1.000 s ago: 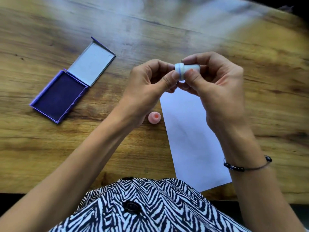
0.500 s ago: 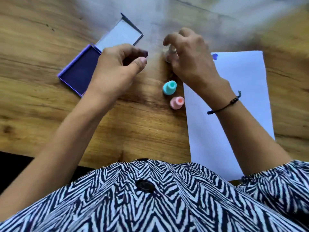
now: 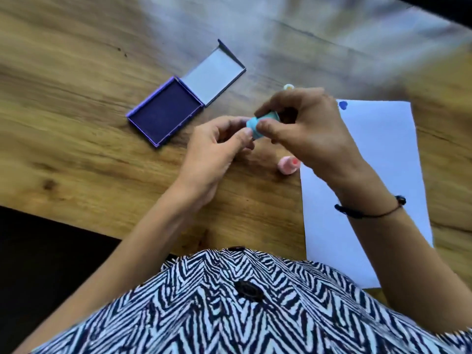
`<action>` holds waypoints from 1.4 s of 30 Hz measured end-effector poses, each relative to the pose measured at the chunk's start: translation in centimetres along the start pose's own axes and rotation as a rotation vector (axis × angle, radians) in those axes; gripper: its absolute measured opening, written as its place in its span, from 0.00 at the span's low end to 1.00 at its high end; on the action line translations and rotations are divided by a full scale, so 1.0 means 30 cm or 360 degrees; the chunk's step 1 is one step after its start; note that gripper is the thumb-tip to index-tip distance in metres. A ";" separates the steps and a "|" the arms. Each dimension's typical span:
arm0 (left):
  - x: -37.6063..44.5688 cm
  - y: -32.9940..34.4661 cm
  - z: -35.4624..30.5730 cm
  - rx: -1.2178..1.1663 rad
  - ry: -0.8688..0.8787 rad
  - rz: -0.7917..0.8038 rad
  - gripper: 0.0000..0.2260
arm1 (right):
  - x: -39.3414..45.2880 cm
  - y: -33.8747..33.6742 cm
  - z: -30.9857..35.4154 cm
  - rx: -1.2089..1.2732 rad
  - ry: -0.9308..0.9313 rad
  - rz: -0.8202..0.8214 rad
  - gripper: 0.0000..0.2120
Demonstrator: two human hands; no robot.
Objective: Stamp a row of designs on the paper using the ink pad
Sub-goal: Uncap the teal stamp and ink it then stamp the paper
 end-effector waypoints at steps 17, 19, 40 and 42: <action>-0.104 -0.355 0.007 -0.0826 0.0079 -0.0501 0.08 | 0.242 0.272 0.246 -0.0272 -0.0634 0.0008 0.07; -0.112 -0.357 -0.006 -0.0797 0.0130 -0.0491 0.07 | 0.243 0.355 0.228 -0.0631 -0.0733 0.0338 0.08; -0.015 -0.165 -0.086 -0.0385 0.0186 -0.0192 0.07 | 0.139 0.000 0.040 0.0533 -0.0237 -0.0697 0.05; 0.008 -0.051 -0.113 -0.0089 0.0182 0.0041 0.08 | 0.057 -0.129 -0.121 0.0775 -0.0016 -0.1055 0.05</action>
Point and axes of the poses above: each hand's wrist, its own x-axis towards the middle knuckle, its own y-axis out of the palm, z = x × y, the point moved 3 cm from there along x, towards the middle knuckle, and after that the axes turned 10 degrees about -y, right-handed, at the moved point
